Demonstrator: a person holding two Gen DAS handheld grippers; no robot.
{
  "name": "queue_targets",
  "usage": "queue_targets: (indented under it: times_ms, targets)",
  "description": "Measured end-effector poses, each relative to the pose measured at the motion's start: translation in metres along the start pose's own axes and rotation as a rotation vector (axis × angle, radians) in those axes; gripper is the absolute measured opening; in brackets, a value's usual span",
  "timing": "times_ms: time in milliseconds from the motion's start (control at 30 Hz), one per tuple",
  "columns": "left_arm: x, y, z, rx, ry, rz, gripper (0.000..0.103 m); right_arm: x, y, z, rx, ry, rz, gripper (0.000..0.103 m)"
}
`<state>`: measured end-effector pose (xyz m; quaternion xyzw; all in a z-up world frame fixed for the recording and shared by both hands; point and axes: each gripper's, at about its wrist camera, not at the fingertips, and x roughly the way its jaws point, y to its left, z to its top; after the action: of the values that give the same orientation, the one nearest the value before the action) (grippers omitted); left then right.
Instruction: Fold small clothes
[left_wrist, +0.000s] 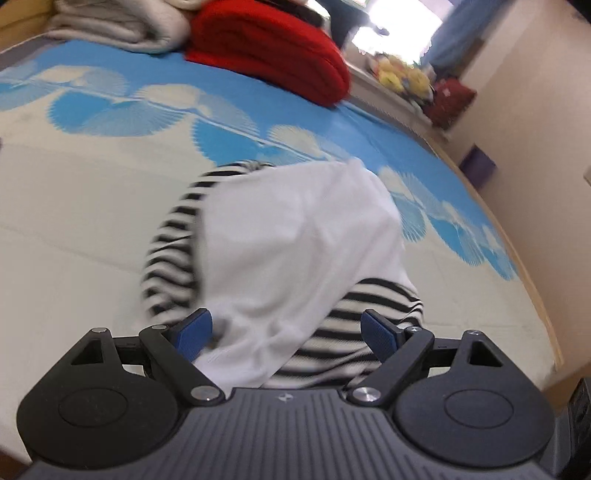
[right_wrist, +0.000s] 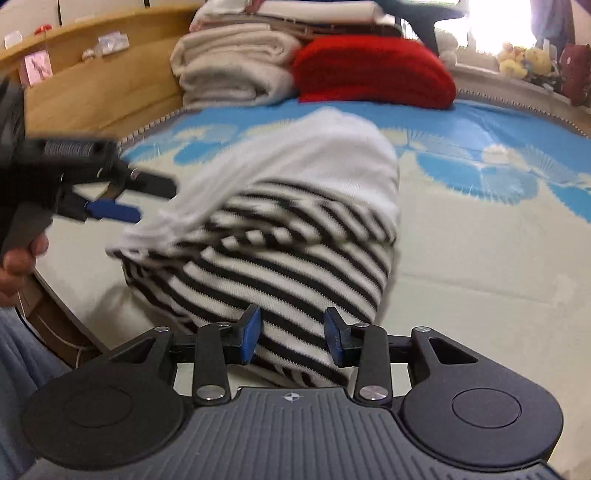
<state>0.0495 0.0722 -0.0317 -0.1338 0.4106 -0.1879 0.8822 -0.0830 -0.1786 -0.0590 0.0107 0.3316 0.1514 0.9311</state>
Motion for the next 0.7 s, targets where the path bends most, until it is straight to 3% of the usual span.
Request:
queue_targets:
  times_ms: [33,167,233,333,533,600,633,700]
  targets:
    - [0.009,-0.008,0.003,0.026,0.015,0.007,0.091,0.003,0.002,-0.001,-0.017,-0.004,0.003,0.018]
    - [0.054,-0.024,0.023,0.112,0.036,0.151,0.091,-0.002,0.015,0.000,-0.084,-0.050,-0.022,0.005]
    - [0.069,-0.019,0.030,0.096,0.022,0.215,0.091,-0.017,0.017,-0.004,-0.096,-0.079,-0.010,0.000]
    - [0.082,-0.006,0.039,0.069,0.008,0.266,0.091,-0.032,0.016,-0.016,-0.119,-0.058,0.017,0.000]
    - [0.089,0.020,0.051,0.003,0.009,0.265,0.092,-0.031,0.013,-0.037,-0.163,0.055,0.077,0.000]
    - [0.083,0.028,0.050,-0.058,0.015,0.260,0.092,-0.023,0.010,-0.042,-0.129,0.154,0.153,0.000]
    - [0.074,0.031,0.048,-0.087,0.015,0.243,0.092,-0.019,0.012,-0.046,-0.139,0.195,0.151,0.000]
    - [0.048,0.031,0.038,-0.116,-0.003,0.239,0.092,-0.025,0.015,-0.044,-0.198,0.162,0.088,0.001]
